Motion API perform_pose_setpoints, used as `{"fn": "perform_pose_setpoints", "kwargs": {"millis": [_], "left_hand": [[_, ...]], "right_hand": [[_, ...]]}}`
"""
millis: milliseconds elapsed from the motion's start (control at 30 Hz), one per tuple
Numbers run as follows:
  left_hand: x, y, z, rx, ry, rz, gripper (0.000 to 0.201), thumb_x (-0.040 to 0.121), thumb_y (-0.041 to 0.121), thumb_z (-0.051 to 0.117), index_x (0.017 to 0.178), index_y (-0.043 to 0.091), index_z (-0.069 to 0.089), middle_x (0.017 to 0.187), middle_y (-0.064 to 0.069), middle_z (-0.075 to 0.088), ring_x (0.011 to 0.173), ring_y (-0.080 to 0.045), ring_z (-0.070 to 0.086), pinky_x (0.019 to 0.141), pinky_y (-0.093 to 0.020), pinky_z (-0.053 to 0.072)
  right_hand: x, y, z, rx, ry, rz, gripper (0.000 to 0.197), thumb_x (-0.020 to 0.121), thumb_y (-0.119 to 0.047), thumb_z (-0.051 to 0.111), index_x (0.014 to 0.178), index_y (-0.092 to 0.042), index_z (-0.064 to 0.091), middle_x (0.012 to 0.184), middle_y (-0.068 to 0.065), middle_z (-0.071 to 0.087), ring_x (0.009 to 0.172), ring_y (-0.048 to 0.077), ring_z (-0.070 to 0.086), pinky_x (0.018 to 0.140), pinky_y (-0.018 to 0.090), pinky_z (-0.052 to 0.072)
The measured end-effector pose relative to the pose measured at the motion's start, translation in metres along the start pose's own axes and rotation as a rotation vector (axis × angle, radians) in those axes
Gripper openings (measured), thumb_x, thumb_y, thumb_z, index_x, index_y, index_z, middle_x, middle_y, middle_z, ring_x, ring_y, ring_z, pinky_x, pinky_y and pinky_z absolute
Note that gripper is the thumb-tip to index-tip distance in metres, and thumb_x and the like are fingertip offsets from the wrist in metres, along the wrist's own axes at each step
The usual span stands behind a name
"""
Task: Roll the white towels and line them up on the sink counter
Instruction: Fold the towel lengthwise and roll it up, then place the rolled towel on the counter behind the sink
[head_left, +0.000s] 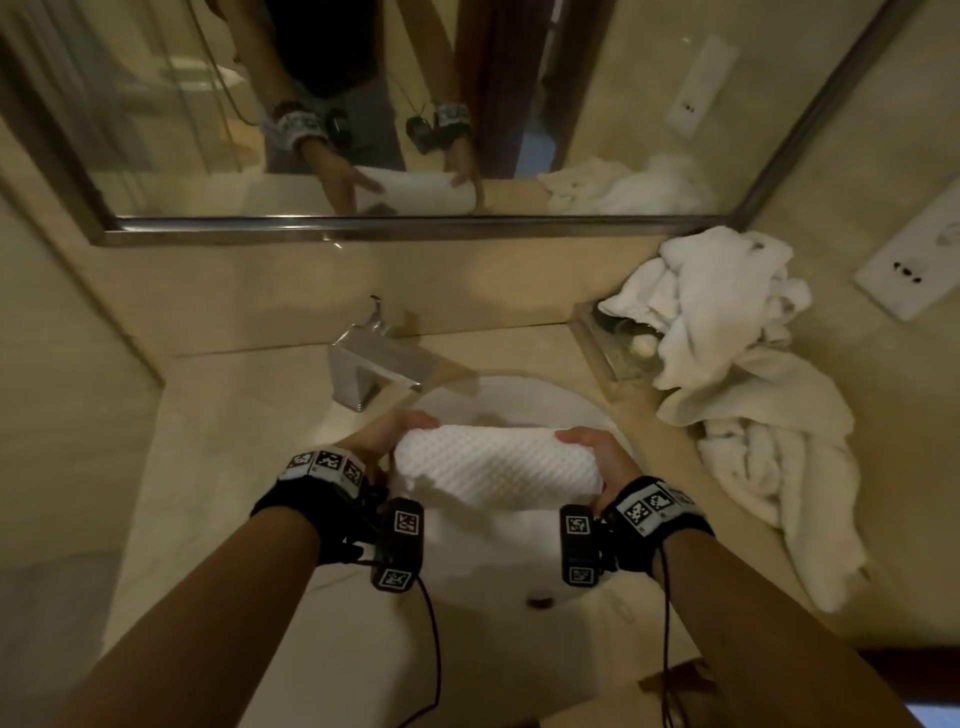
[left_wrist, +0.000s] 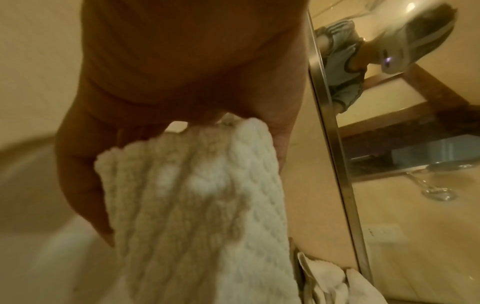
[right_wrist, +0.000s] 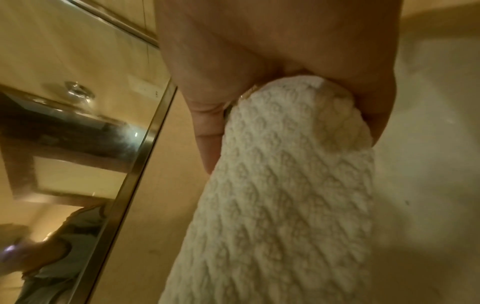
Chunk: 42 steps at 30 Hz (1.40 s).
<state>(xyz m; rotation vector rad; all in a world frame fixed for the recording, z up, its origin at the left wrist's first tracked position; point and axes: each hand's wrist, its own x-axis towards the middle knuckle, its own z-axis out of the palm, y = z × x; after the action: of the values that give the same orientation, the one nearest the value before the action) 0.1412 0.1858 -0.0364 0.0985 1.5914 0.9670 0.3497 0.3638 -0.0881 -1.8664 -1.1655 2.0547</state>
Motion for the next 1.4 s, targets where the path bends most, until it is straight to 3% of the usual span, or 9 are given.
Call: {"fn": "perform_pose_setpoints", "kwargs": {"millis": [233, 333, 433, 567, 700, 900, 1033, 1100, 1400], "left_hand": [[0.047, 0.026, 0.081, -0.111, 0.077, -0.007, 0.064, 0.05, 0.043, 0.086, 0.102, 0.01, 0.067, 0.106, -0.013, 0.066, 0.101, -0.033, 0.062, 0.094, -0.048, 0.049], [0.07, 0.038, 0.103, -0.093, 0.039, -0.011, 0.092, 0.022, 0.04, 0.093, 0.105, 0.011, 0.065, 0.108, -0.011, 0.063, 0.103, -0.035, 0.061, 0.094, -0.056, 0.048], [0.101, 0.049, 0.111, -0.139, 0.061, -0.007, 0.093, 0.037, 0.041, 0.093, 0.118, 0.013, 0.059, 0.119, -0.014, 0.06, 0.107, -0.035, 0.061, 0.086, -0.054, 0.053], [0.096, 0.079, 0.121, -0.222, 0.264, 0.085, 0.028, 0.082, 0.04, 0.068, 0.087, 0.016, 0.056, 0.091, -0.009, 0.058, 0.074, -0.024, 0.058, 0.062, -0.036, 0.05], [0.108, 0.107, 0.106, -0.388, 0.384, 0.194, 0.023, 0.092, 0.035, 0.057, 0.082, 0.015, 0.054, 0.087, -0.009, 0.057, 0.073, -0.022, 0.055, 0.065, -0.034, 0.046], [0.17, 0.131, 0.067, -0.249, 0.703, 0.236, 0.099, 0.049, 0.075, 0.069, 0.125, 0.012, 0.06, 0.125, -0.01, 0.06, 0.109, -0.03, 0.059, 0.099, -0.042, 0.046], [0.174, 0.14, 0.081, -0.235, 0.726, 0.197, 0.072, 0.069, 0.04, 0.079, 0.126, 0.004, 0.054, 0.119, -0.013, 0.06, 0.1, -0.032, 0.06, 0.092, -0.045, 0.052], [0.183, 0.132, 0.083, -0.137, 0.787, 0.151, 0.084, 0.062, 0.048, 0.081, 0.128, 0.004, 0.053, 0.125, -0.014, 0.058, 0.107, -0.034, 0.059, 0.094, -0.044, 0.05], [0.209, 0.127, 0.065, -0.045, 0.788, 0.115, 0.121, 0.017, 0.067, 0.08, 0.12, 0.007, 0.056, 0.116, -0.011, 0.064, 0.098, -0.033, 0.065, 0.084, -0.047, 0.056]], "right_hand": [[0.015, -0.055, -0.07, -0.042, 0.01, -0.073, 0.058, 0.062, -0.034, 0.079, 0.11, -0.007, 0.062, 0.103, 0.015, 0.067, 0.094, 0.035, 0.064, 0.075, 0.039, 0.053], [0.029, -0.074, -0.095, -0.065, 0.061, -0.133, 0.063, 0.06, -0.042, 0.081, 0.112, -0.015, 0.058, 0.121, 0.01, 0.06, 0.11, 0.032, 0.057, 0.097, 0.047, 0.048], [0.046, -0.103, -0.102, -0.238, 0.075, -0.243, 0.093, 0.06, -0.055, 0.08, 0.136, -0.014, 0.048, 0.135, 0.006, 0.053, 0.118, 0.03, 0.053, 0.101, 0.043, 0.044], [0.053, -0.147, -0.079, -0.435, 0.031, -0.422, 0.08, 0.073, -0.055, 0.074, 0.136, -0.013, 0.05, 0.133, 0.006, 0.056, 0.111, 0.025, 0.057, 0.089, 0.031, 0.046], [0.074, -0.186, -0.043, -0.496, -0.044, -0.498, 0.088, 0.072, -0.061, 0.07, 0.141, -0.012, 0.046, 0.14, 0.006, 0.052, 0.121, 0.027, 0.054, 0.102, 0.037, 0.045], [0.138, -0.217, -0.006, -0.413, -0.081, -0.367, 0.119, 0.047, -0.074, 0.07, 0.144, -0.012, 0.038, 0.14, 0.007, 0.051, 0.118, 0.029, 0.056, 0.102, 0.044, 0.046], [0.153, -0.223, 0.011, -0.516, -0.051, -0.404, 0.069, 0.086, -0.054, 0.06, 0.139, -0.012, 0.045, 0.138, 0.005, 0.051, 0.123, 0.028, 0.052, 0.106, 0.035, 0.041], [0.166, -0.22, 0.014, -0.63, 0.03, -0.419, 0.059, 0.096, -0.044, 0.051, 0.143, -0.01, 0.04, 0.143, 0.01, 0.047, 0.128, 0.03, 0.048, 0.107, 0.034, 0.039], [0.162, -0.211, 0.015, -0.726, 0.177, -0.613, 0.045, 0.095, -0.03, 0.055, 0.129, -0.002, 0.051, 0.13, 0.017, 0.056, 0.116, 0.033, 0.055, 0.097, 0.034, 0.046]]}}
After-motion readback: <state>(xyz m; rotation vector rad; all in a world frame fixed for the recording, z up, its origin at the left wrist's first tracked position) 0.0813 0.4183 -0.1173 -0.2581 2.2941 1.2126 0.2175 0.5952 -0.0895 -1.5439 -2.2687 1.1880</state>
